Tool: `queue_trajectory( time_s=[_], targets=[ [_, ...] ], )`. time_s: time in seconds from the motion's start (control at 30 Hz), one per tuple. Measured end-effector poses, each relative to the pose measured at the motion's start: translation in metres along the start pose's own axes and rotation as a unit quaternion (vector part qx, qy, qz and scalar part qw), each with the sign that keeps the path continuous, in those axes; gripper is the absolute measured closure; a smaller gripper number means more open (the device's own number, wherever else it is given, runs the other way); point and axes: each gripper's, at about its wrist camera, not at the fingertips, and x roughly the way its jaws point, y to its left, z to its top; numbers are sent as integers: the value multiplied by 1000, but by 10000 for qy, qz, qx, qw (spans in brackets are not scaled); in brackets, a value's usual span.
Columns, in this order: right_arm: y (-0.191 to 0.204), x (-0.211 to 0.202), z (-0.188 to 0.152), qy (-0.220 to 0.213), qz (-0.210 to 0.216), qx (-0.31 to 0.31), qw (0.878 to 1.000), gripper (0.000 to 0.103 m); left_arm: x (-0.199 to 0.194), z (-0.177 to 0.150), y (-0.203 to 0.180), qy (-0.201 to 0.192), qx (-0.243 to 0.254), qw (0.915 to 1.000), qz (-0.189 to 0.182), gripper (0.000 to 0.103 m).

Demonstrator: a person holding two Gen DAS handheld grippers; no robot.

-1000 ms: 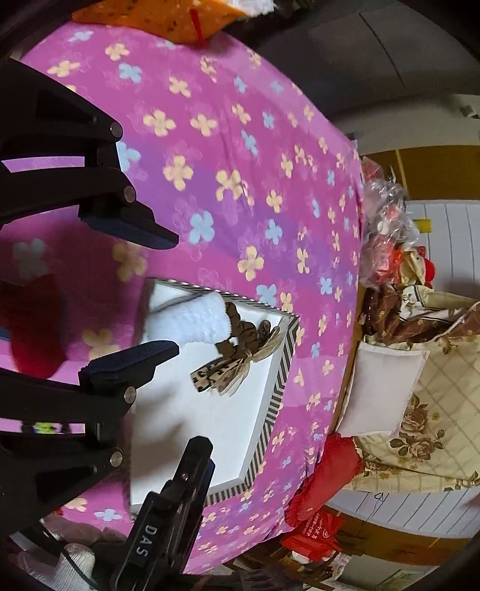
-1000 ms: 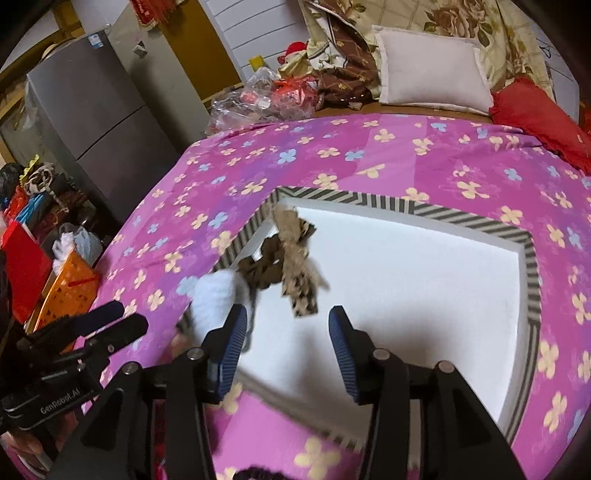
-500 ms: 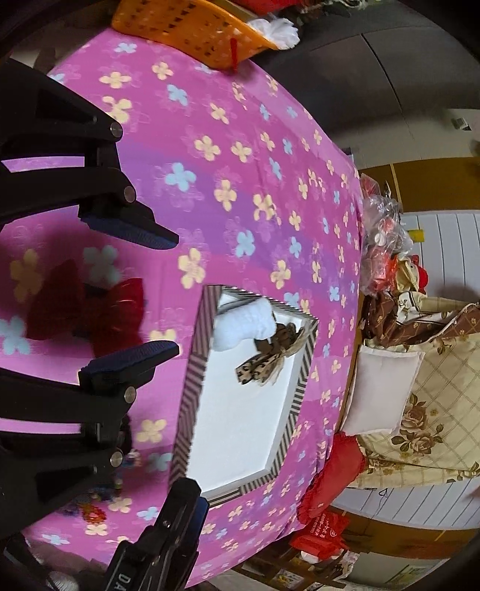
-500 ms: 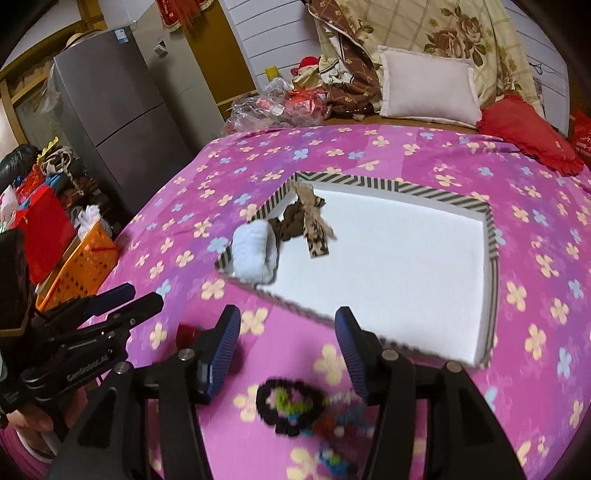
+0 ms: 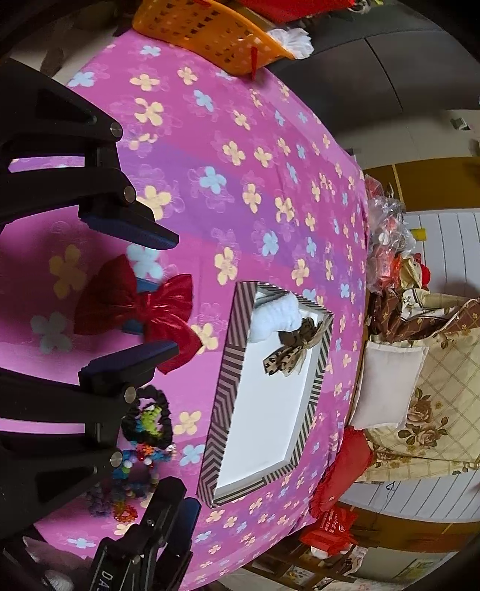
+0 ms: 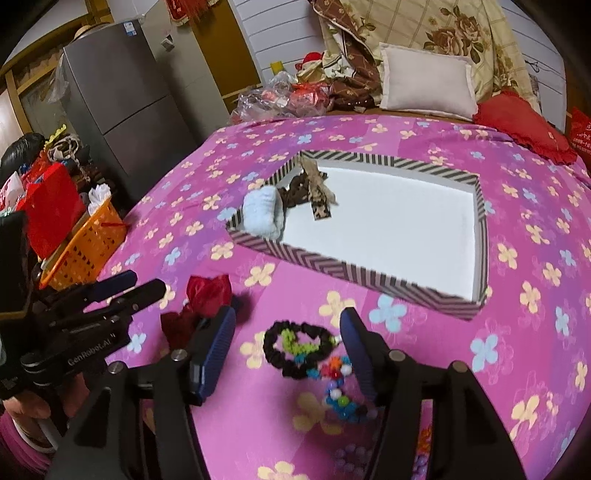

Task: Organize jewelry
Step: 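Move the left tool to the red satin bow and grasp it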

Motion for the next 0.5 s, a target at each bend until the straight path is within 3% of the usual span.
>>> queue_trajectory(
  time_s=[0.5],
  targets=[
    [-12, 6, -22, 231, -111, -35, 9997, 41, 3, -27, 46, 414, -541, 9970, -368, 53]
  ],
)
